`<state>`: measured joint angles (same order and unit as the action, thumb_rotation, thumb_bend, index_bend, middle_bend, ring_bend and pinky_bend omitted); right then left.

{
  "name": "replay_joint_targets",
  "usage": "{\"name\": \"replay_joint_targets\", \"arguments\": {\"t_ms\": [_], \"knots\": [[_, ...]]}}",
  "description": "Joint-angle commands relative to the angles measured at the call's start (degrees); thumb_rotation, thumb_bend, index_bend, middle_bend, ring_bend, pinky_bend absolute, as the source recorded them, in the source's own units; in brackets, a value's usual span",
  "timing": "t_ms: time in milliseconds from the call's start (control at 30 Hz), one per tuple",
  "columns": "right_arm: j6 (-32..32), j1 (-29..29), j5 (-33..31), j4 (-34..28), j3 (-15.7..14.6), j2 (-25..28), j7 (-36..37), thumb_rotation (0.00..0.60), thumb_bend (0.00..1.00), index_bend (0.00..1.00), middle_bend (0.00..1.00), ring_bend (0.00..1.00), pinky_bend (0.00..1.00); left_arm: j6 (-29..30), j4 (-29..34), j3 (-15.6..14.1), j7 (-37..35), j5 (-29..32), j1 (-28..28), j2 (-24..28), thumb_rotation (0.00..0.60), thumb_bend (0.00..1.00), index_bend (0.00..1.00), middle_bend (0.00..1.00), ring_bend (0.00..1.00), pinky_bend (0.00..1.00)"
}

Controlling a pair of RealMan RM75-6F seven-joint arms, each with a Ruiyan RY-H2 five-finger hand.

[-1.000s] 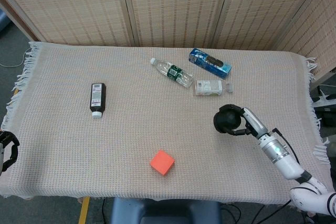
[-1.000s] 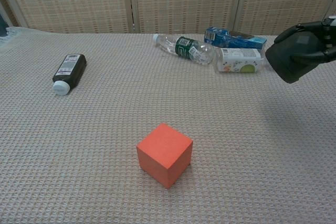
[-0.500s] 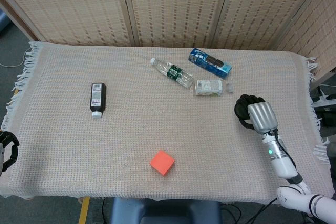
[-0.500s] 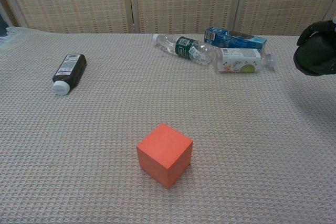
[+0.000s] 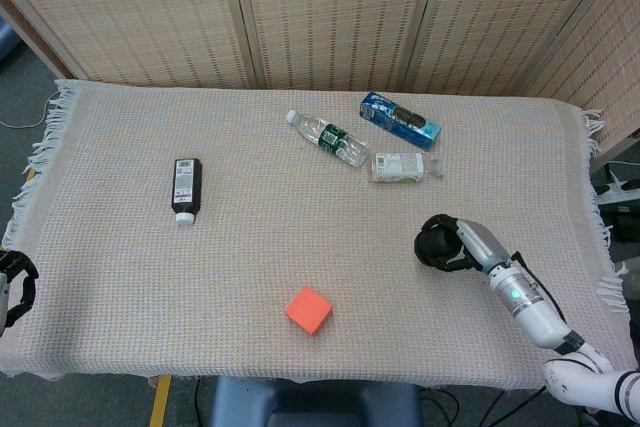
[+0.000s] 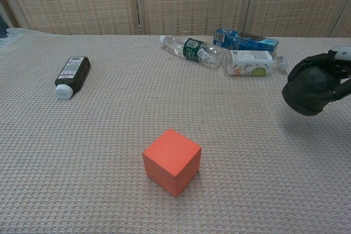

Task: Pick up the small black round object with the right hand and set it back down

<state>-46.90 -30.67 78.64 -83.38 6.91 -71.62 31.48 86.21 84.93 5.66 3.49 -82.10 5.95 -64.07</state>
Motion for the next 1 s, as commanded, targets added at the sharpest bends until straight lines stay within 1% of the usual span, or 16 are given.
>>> {"name": "replay_joint_targets", "arguments": {"t_ms": [33, 233, 433, 533, 633, 700, 800, 833, 900, 1000], "knots": [[4.4, -1.4, 0.2, -0.6, -1.5, 1.6, -1.4, 0.600, 0.82, 0.57, 0.44, 0.50, 0.53, -0.1, 0.0, 0.0, 0.1, 0.1, 0.0, 0.0, 0.600, 0.56, 0.59, 0.40, 0.30, 0.44], [7.8, -2.7, -3.4, -0.2, -2.1, 1.3, -6.3, 0.600, 0.82, 0.55, 0.44, 0.49, 0.53, -0.3, 0.0, 0.0, 0.3, 0.2, 0.1, -0.1, 0.600, 0.56, 0.59, 0.40, 0.30, 0.44], [4.1, -2.0, -7.6, 1.8, -1.9, -1.6, -15.9, 0.600, 0.81, 0.54, 0.44, 0.48, 0.52, -0.2, 0.0, 0.0, 0.0, 0.3, 0.1, 0.0, 0.600, 0.56, 0.59, 0.40, 0.30, 0.44], [3.3, -1.8, -9.5, 2.1, -2.1, -2.3, -19.9, 0.600, 0.79, 0.53, 0.44, 0.45, 0.50, -0.4, 0.0, 0.0, -0.1, 0.3, 0.1, 0.1, 0.600, 0.56, 0.59, 0.40, 0.30, 0.44], [4.6, -2.1, -11.4, 1.4, -2.6, -2.0, -22.5, 0.600, 0.73, 0.49, 0.37, 0.33, 0.40, -0.3, 0.0, 0.0, 0.0, 0.2, 0.1, 0.1, 0.600, 0.56, 0.59, 0.40, 0.30, 0.44], [5.5, -2.4, -12.1, 1.0, -2.9, -1.6, -23.5, 0.600, 0.67, 0.43, 0.29, 0.21, 0.29, -0.3, 0.0, 0.0, 0.1, 0.2, 0.1, 0.0, 0.600, 0.56, 0.59, 0.40, 0.30, 0.44], [6.2, -2.6, -12.9, 0.5, -3.0, -1.2, -24.6, 0.600, 0.59, 0.36, 0.21, 0.10, 0.19, -0.4, 0.0, 0.0, 0.2, 0.2, 0.1, 0.0, 0.600, 0.56, 0.59, 0.40, 0.30, 0.44], [6.2, -2.6, -13.0, 0.4, -3.0, -1.1, -24.8, 0.600, 0.58, 0.34, 0.19, 0.08, 0.18, -0.4, 0.0, 0.0, 0.3, 0.3, 0.1, 0.0, 0.600, 0.56, 0.59, 0.40, 0.30, 0.44], [6.1, -2.6, -13.1, 0.1, -3.0, -0.9, -25.1, 0.600, 0.53, 0.28, 0.15, 0.02, 0.14, -0.4, 0.1, 0.0, 0.4, 0.3, 0.1, 0.0, 0.600, 0.56, 0.59, 0.40, 0.30, 0.44], [5.6, -2.4, -13.0, -0.3, -3.0, -0.7, -25.4, 0.600, 0.46, 0.18, 0.10, 0.00, 0.09, -0.3, 0.1, 0.0, 0.3, 0.3, 0.1, 0.0, 0.600, 0.56, 0.59, 0.40, 0.30, 0.44]]}}
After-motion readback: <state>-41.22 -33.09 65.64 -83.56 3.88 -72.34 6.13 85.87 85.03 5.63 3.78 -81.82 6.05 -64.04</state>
